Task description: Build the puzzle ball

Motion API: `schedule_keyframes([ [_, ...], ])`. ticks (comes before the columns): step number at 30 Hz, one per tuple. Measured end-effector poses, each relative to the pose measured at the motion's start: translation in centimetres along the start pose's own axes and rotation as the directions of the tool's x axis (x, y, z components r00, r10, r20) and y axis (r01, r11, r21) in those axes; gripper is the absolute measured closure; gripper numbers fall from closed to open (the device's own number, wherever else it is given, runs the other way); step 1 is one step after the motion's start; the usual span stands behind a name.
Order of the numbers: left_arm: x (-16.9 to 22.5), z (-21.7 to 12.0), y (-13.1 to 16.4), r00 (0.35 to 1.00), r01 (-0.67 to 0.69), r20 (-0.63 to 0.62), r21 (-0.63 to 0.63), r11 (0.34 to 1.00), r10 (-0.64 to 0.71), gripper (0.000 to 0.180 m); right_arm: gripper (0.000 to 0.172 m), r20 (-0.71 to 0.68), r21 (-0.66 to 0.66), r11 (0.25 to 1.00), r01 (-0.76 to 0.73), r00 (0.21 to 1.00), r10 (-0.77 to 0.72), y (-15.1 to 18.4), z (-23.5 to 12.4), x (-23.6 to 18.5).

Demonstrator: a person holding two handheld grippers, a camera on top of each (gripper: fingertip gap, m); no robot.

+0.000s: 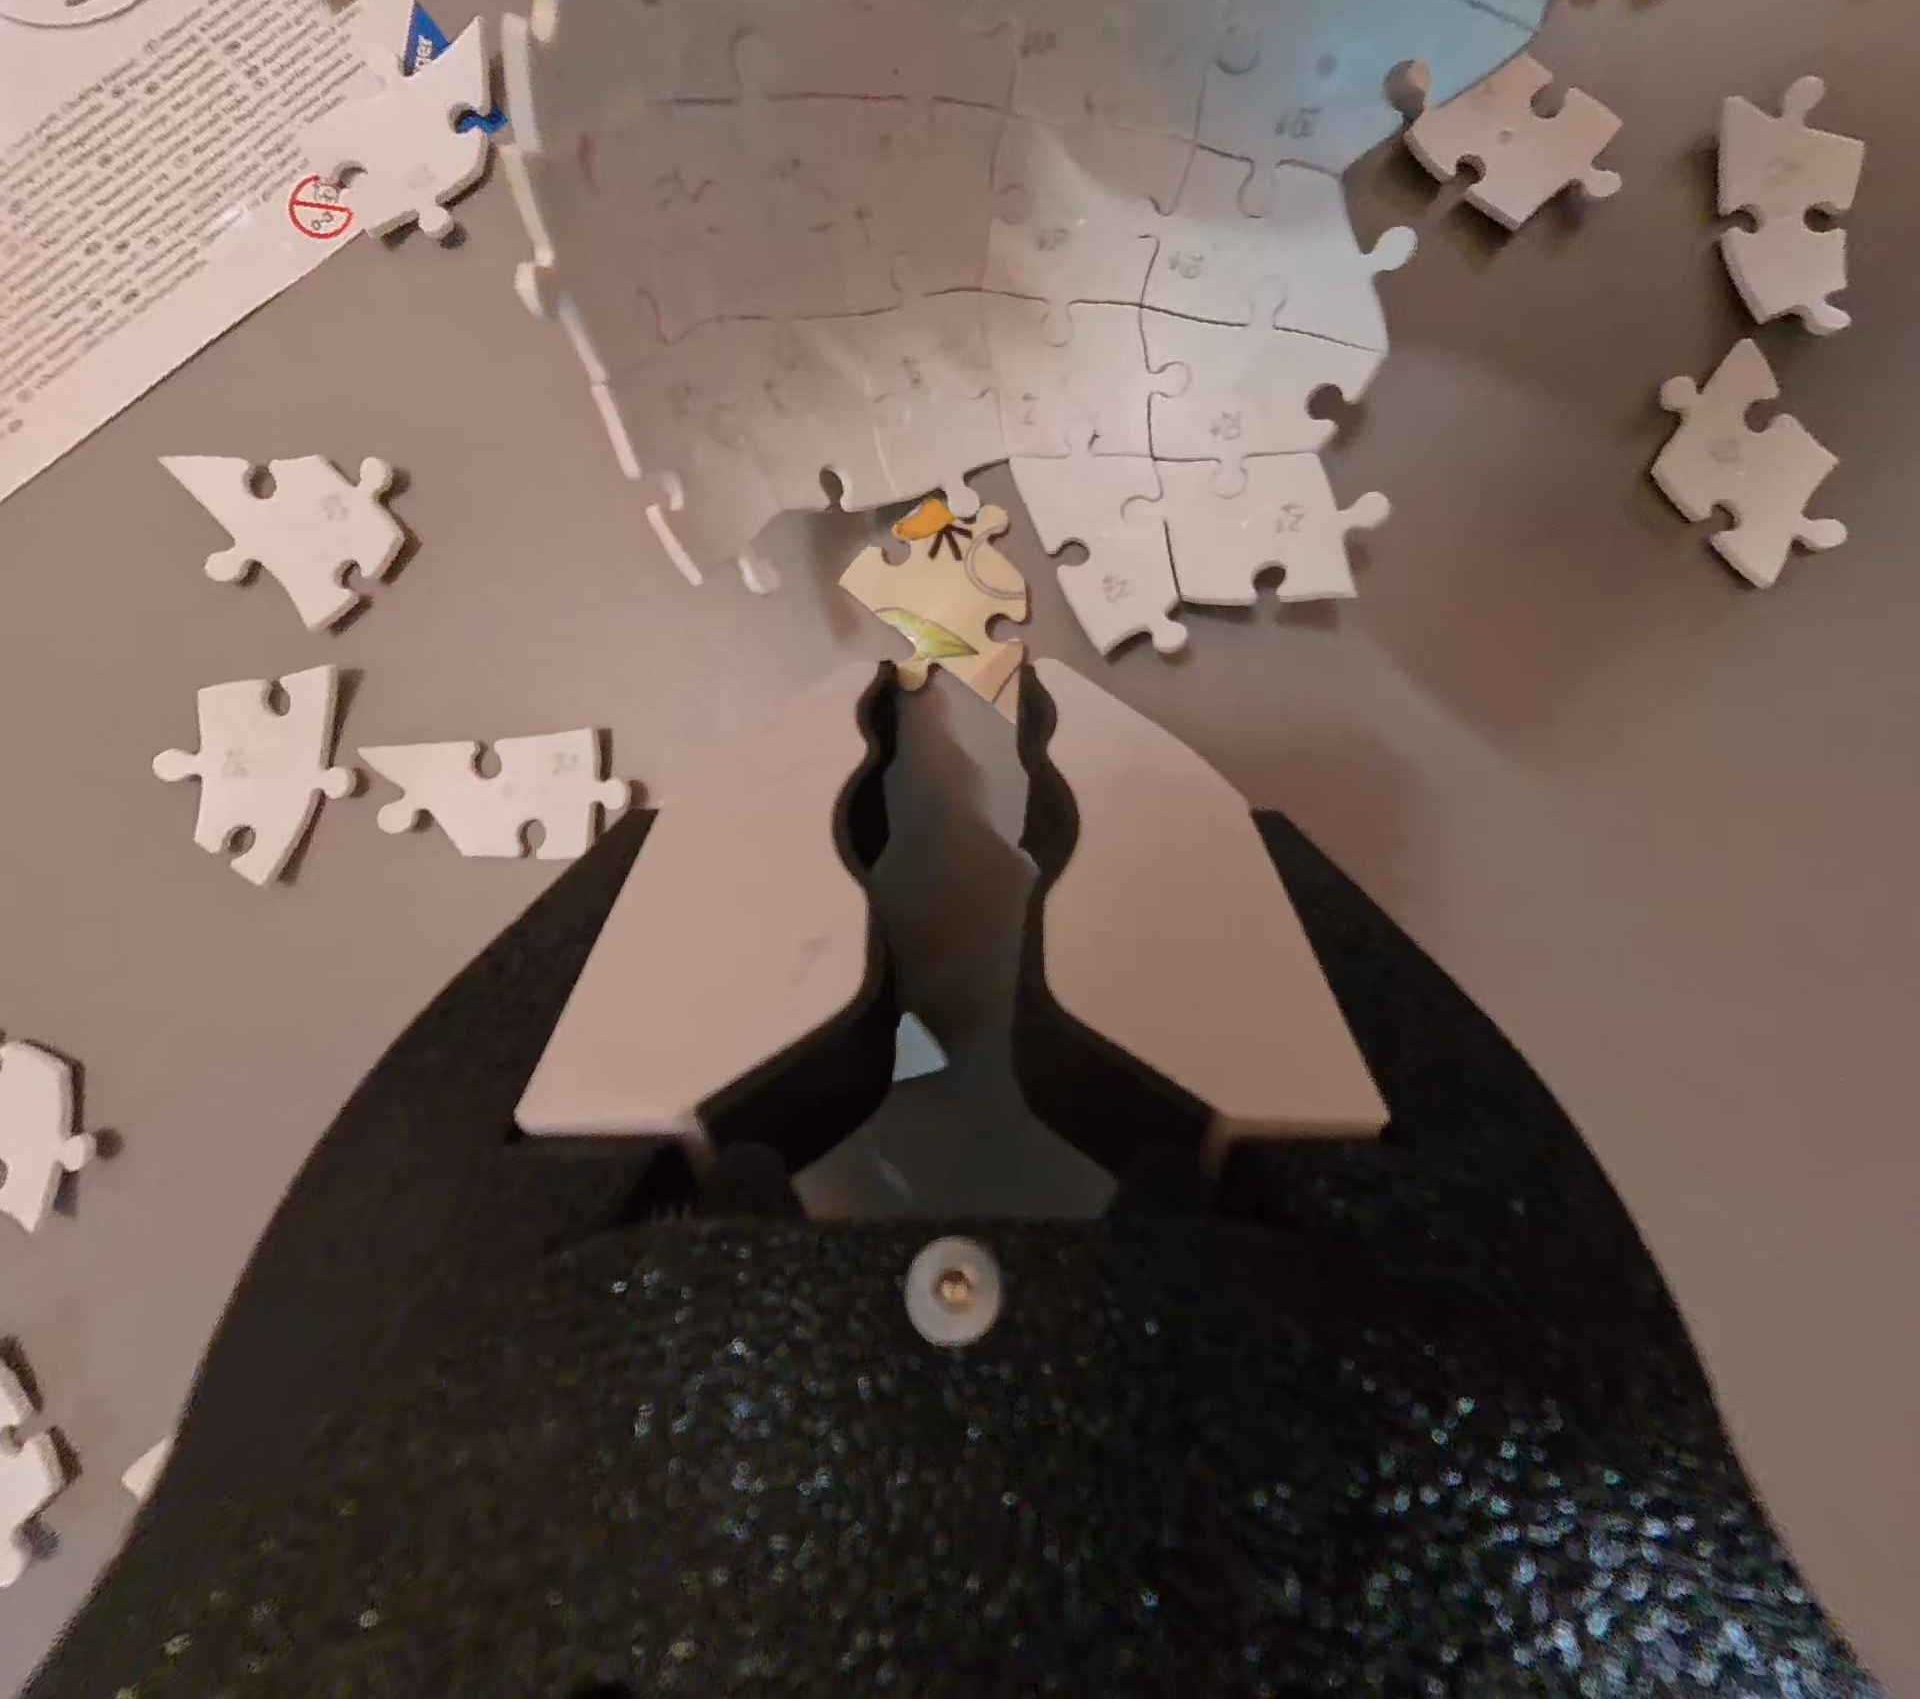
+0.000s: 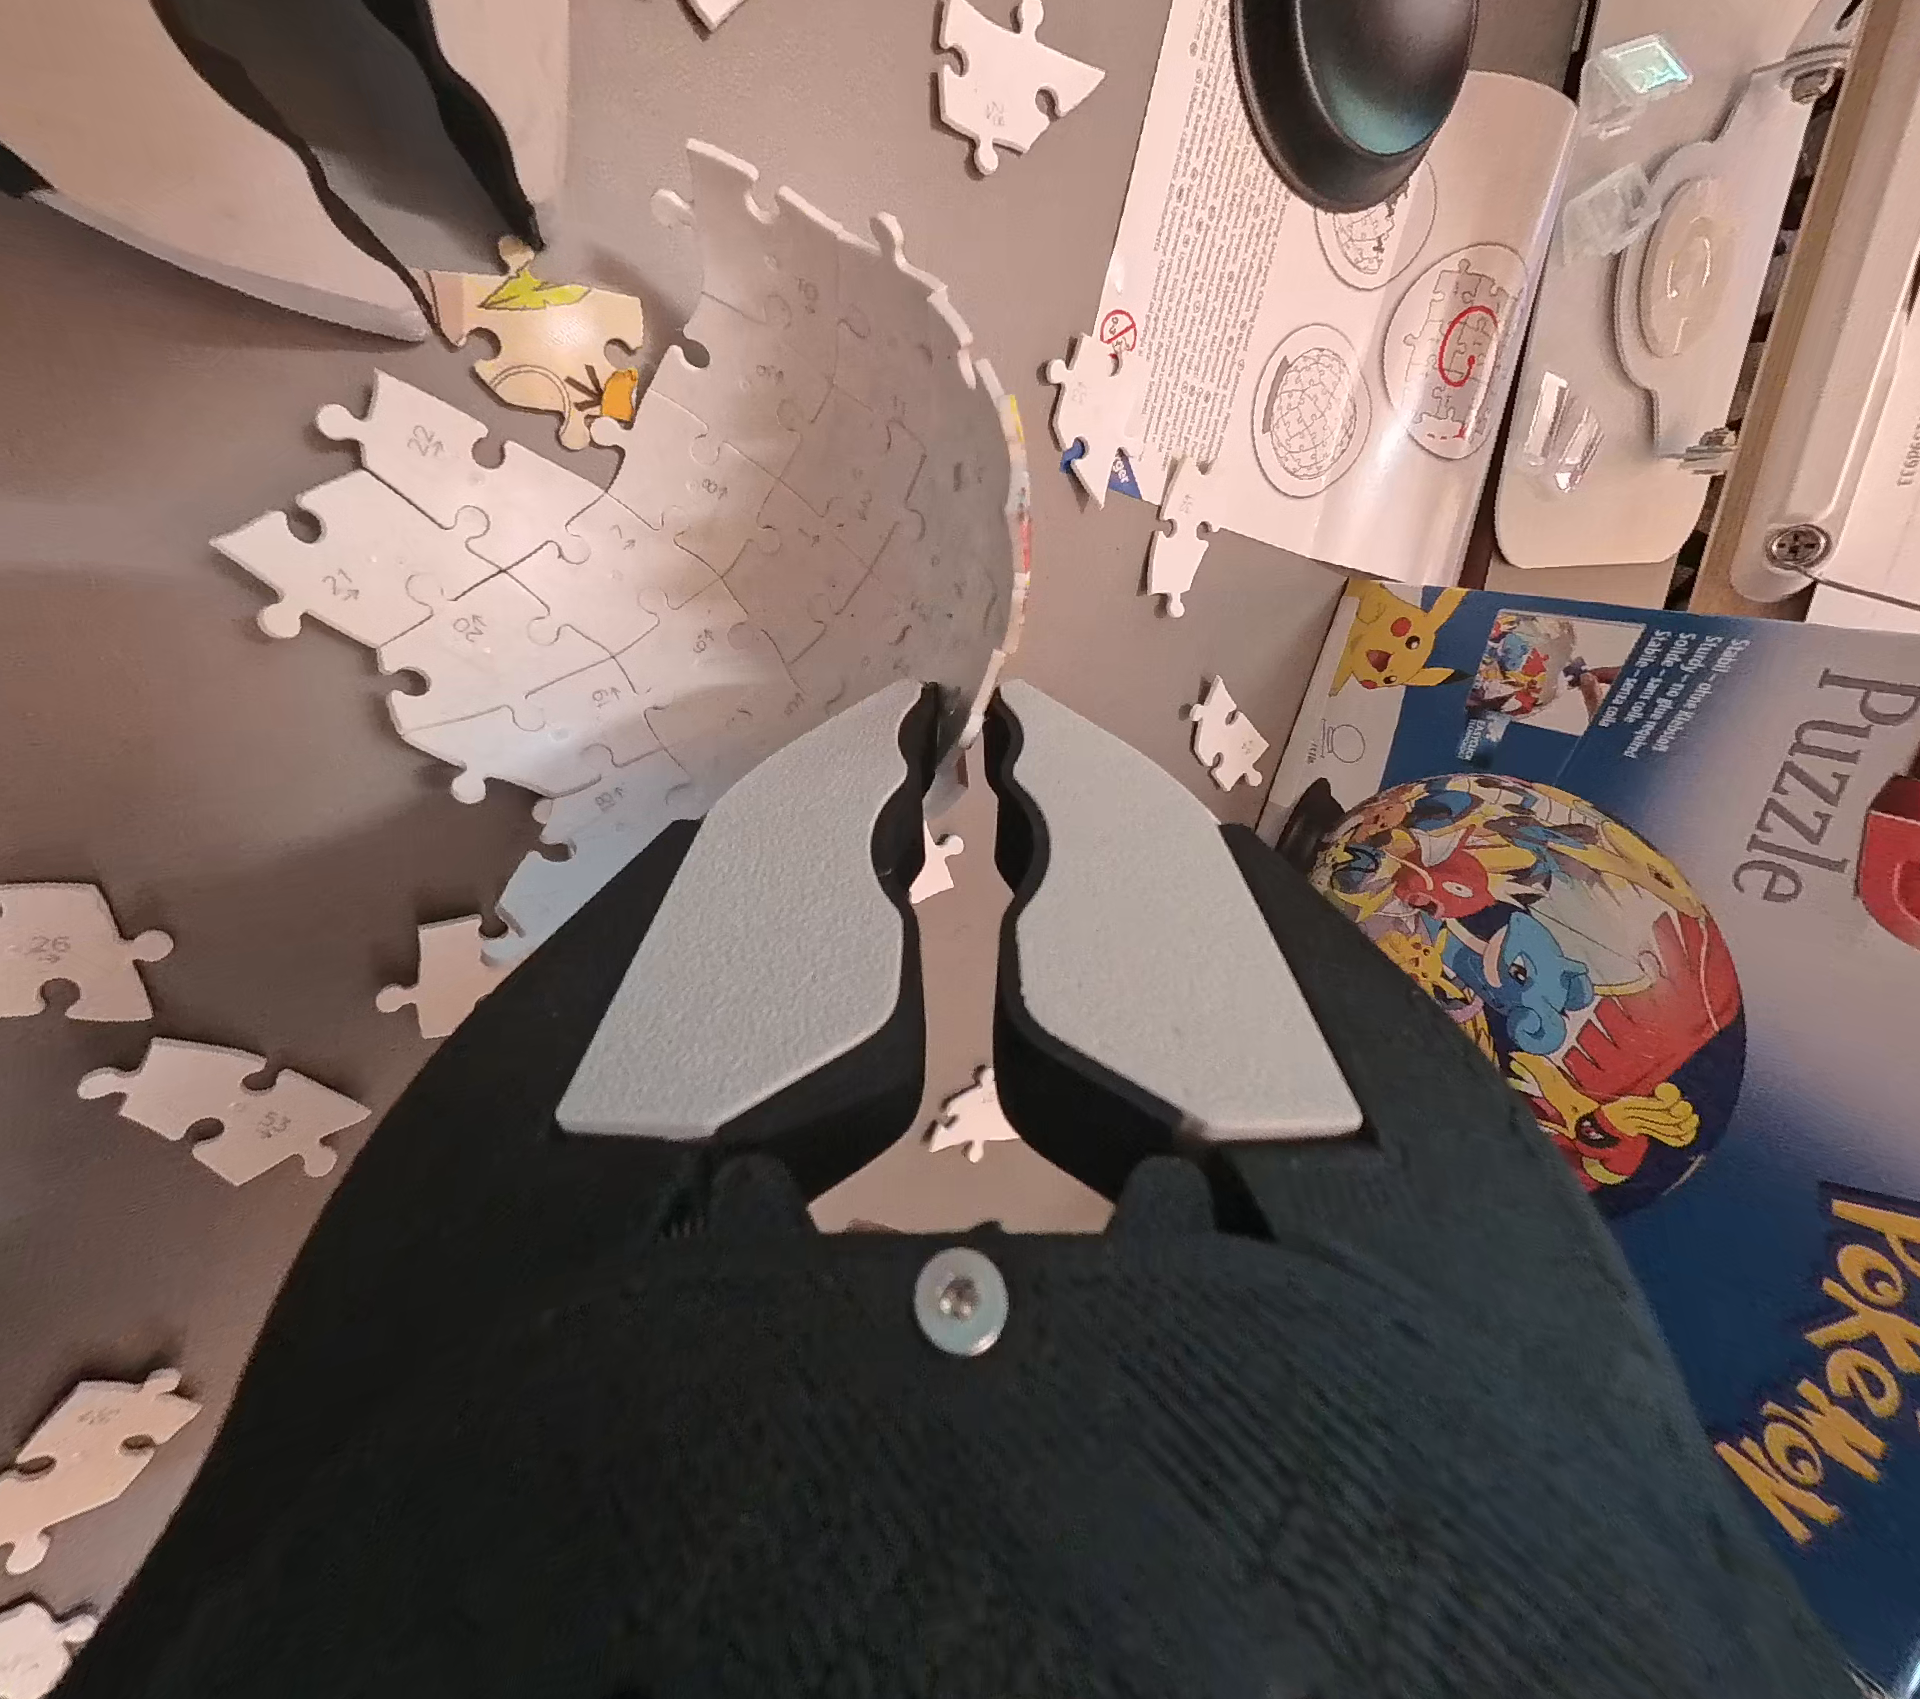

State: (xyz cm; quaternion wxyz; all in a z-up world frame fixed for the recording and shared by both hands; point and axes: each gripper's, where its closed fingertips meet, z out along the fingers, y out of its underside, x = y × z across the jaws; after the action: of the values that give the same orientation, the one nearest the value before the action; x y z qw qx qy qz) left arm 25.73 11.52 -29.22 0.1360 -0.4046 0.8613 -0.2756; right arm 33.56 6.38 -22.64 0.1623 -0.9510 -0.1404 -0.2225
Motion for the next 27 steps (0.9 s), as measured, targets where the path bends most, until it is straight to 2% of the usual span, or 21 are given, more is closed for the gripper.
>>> schedule_keyframes([
  [4, -0.5, -0.4, 0.4, 0.996, -0.081, 0.048, -0.003, 0.997, 0.081, 0.160, 0.163, 0.002, 0.000, 1.000, -0.002, 1.000, 0.002, 0.0, 0.0, 0.0],
  [6, -1.6, -1.2, 0.6, 0.971, -0.196, 0.133, -0.032, 0.980, 0.199, 0.160, 0.163, 0.001, 0.000, 1.000, 0.000, 1.000, 0.000, 0.0, 0.0, 0.0],
  [7, -2.6, -1.9, 0.6, 0.931, -0.292, 0.208, -0.065, 0.954, 0.299, 0.160, 0.163, 0.000, -0.001, 1.000, 0.000, 1.000, 0.000, 0.0, 0.0, 0.0],
  [8, -3.5, -2.8, 0.5, 0.858, -0.414, 0.282, -0.116, 0.903, 0.429, 0.159, 0.164, 0.001, 0.000, 1.000, 0.000, 1.000, 0.000, 0.0, 0.0, 0.0],
  [9, -4.0, -3.6, 0.3, 0.745, -0.552, 0.327, -0.186, 0.813, 0.581, 0.159, 0.164, 0.001, 0.001, 1.000, 0.001, 1.000, -0.001, -0.1, 0.0, 0.0],
  [10, -4.4, -4.4, 0.2, 0.593, -0.674, 0.351, -0.274, 0.686, 0.724, 0.159, 0.163, 0.000, 0.000, 1.000, 0.001, 1.000, -0.001, -0.1, 0.1, 0.0],
  [12, -4.9, -5.3, 0.1, 0.247, -0.809, 0.309, -0.456, 0.371, 0.918, 0.160, 0.163, 0.000, -0.001, 1.000, 0.002, 1.000, -0.002, -0.1, 0.0, 0.0],
  [13, -4.8, -5.4, 0.3, 0.103, -0.828, 0.255, -0.513, 0.225, 0.962, 0.160, 0.163, 0.000, 0.000, 1.000, 0.002, 1.000, -0.002, -0.1, 0.0, 0.0],
  [14, -4.6, -5.2, 0.6, -0.009, -0.836, 0.201, -0.539, 0.103, 0.979, 0.160, 0.163, 0.000, 0.000, 1.000, 0.002, 1.000, -0.002, -0.1, 0.0, 0.0],
  [15, -4.3, -4.9, 1.0, -0.093, -0.840, 0.147, -0.543, 0.002, 0.985, 0.160, 0.163, 0.002, -0.001, 1.000, 0.000, 1.000, 0.000, 0.0, 0.0, 0.0],
  [17, -4.1, -4.7, 1.3, -0.249, -0.818, 0.070, -0.549, -0.171, 0.966, 0.160, 0.163, 0.003, -0.002, 1.000, -0.001, 1.000, 0.001, 0.0, 0.0, 0.0],
  [18, -4.0, -4.8, 1.2, -0.310, -0.802, 0.046, -0.550, -0.235, 0.949, 0.160, 0.163, 0.004, -0.002, 1.000, -0.002, 1.000, 0.002, 0.0, 0.0, 0.0],
  [19, -3.9, -4.8, 1.1, -0.345, -0.791, 0.032, -0.547, -0.272, 0.938, 0.159, 0.163, 0.004, -0.002, 1.000, -0.002, 1.000, 0.002, 0.0, 0.0, 0.0],
  [21, -3.4, -4.9, 0.5, -0.384, -0.785, 0.040, -0.539, -0.304, 0.922, 0.159, 0.163, 0.003, -0.004, 1.000, -0.001, 1.000, 0.001, 0.0, 0.0, 0.0],
  [27, -0.6, -5.0, 0.9, -0.428, -0.818, 0.039, -0.442, -0.368, 0.903, 0.159, 0.163, 0.007, -0.001, 1.000, -0.004, 1.000, 0.004, 0.0, 0.0, -0.1],
])
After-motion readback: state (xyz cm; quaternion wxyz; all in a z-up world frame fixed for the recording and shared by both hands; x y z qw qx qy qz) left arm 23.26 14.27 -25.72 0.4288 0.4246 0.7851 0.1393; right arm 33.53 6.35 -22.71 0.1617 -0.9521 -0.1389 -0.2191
